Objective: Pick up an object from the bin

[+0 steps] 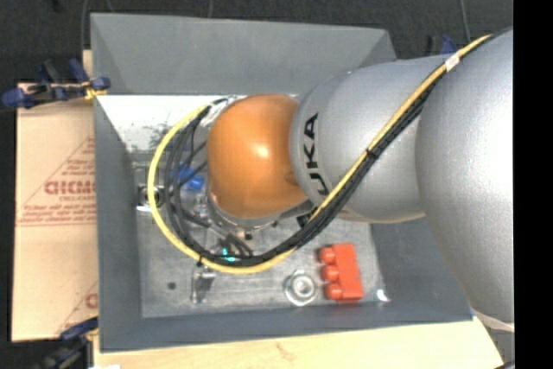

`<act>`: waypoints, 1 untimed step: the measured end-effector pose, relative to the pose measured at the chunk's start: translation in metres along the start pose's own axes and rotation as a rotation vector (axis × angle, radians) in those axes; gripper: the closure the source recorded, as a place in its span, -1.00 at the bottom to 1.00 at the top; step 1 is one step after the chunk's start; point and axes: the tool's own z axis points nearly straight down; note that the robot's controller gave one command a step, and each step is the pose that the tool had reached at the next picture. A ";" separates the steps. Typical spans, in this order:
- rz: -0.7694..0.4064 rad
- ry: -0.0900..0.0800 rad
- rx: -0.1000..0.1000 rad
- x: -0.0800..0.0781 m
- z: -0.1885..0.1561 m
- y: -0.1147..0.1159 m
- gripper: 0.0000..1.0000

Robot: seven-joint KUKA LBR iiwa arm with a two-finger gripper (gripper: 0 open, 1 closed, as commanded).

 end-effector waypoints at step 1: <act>0.014 -0.009 -0.003 -0.104 0.083 0.018 -1.00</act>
Offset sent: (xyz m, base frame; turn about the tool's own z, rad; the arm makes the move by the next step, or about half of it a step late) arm 0.1148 0.0202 -0.0969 0.0170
